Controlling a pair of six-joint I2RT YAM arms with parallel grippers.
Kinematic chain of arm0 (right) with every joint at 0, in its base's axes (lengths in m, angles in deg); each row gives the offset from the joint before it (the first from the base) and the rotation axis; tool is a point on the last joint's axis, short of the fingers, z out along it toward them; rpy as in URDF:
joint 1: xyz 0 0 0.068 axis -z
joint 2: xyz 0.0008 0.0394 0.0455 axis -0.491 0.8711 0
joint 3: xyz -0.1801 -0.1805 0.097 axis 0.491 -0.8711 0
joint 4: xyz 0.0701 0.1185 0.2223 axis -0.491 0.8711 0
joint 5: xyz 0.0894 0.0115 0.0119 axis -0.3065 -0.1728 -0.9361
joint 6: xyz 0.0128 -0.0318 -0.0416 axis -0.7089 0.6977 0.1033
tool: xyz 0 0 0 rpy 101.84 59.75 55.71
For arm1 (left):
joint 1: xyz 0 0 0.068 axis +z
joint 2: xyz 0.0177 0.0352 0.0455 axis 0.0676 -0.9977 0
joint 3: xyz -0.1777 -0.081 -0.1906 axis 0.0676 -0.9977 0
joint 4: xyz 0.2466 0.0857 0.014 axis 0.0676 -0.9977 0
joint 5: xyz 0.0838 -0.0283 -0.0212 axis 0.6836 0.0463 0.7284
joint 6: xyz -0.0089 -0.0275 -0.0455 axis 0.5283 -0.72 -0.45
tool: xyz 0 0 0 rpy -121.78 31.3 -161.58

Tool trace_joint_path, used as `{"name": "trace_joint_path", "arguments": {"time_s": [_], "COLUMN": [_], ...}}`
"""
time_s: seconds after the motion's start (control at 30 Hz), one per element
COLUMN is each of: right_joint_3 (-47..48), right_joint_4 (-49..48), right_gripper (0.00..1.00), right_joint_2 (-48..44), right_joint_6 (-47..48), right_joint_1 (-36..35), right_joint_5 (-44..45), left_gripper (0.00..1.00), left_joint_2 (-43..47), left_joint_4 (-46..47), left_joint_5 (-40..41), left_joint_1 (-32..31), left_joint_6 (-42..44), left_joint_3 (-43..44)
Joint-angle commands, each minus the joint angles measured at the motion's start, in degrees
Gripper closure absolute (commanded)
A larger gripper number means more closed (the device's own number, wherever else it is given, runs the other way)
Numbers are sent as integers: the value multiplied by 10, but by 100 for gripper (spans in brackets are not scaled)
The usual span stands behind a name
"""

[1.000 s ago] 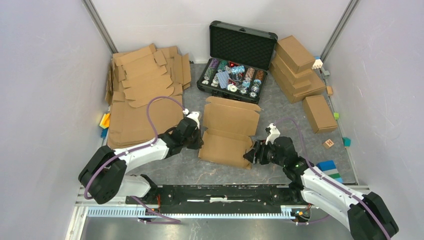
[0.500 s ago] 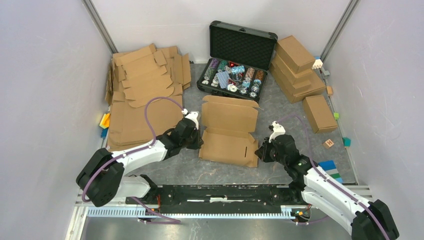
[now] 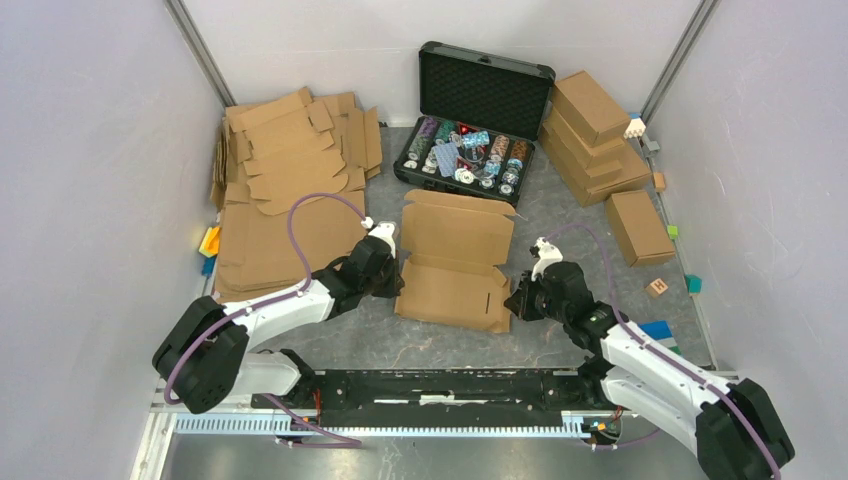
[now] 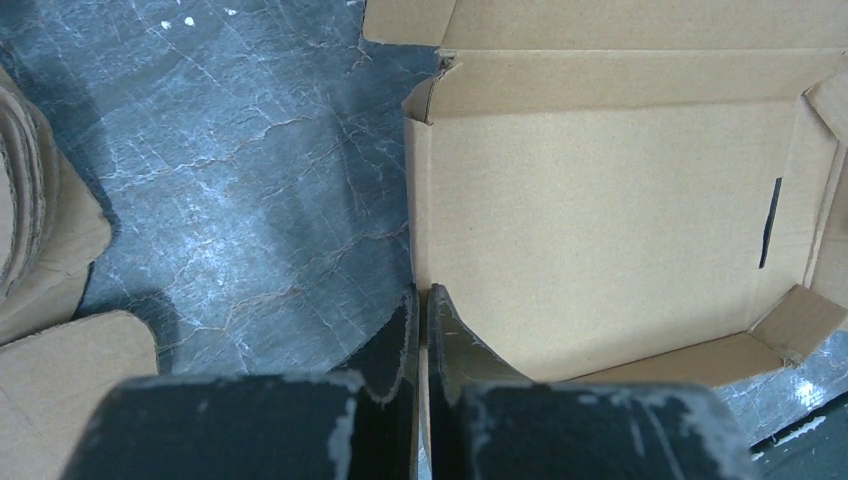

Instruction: Fold the paper box

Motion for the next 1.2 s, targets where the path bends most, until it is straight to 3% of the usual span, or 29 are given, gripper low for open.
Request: {"name": "trace_joint_path", "arguments": {"time_s": [0.0, 0.13, 0.3, 0.43, 0.6, 0.8, 0.93, 1.03, 1.17], "right_joint_3": [30, 31, 33, 31, 38, 55, 69, 87, 101], "right_joint_4": [-69, -109, -136, -139, -140, -130, -95, -44, 29], "right_gripper": [89, 81, 81, 79, 66, 64, 57, 46, 44], "right_joint_2": [29, 44, 63, 58, 61, 89, 73, 51, 9], "right_joint_6": [7, 1, -9, -15, -14, 4, 29, 53, 73], "right_joint_1": [-2, -2, -2, -2, -2, -2, 0, 1, 3], "right_joint_5": [-53, -74, -115, -117, -119, -129, -106, -69, 13], "left_gripper": [98, 98, 98, 98, 98, 98, 98, 98, 98], "left_joint_2": [6, 6, -1, -2, -1, -11, -22, -29, -39], "left_joint_4": [29, 29, 28, 29, 27, 17, 19, 23, 29], "left_joint_5": [-10, -15, -25, -27, -17, -12, -29, -38, -76], "left_joint_1": [0, 0, 0, 0, 0, 9, 24, 33, 51], "left_joint_6": [9, 7, 3, 0, -5, -12, -15, -19, -25], "left_joint_3": [5, 4, 5, 5, 7, 9, 8, 7, 3]}}
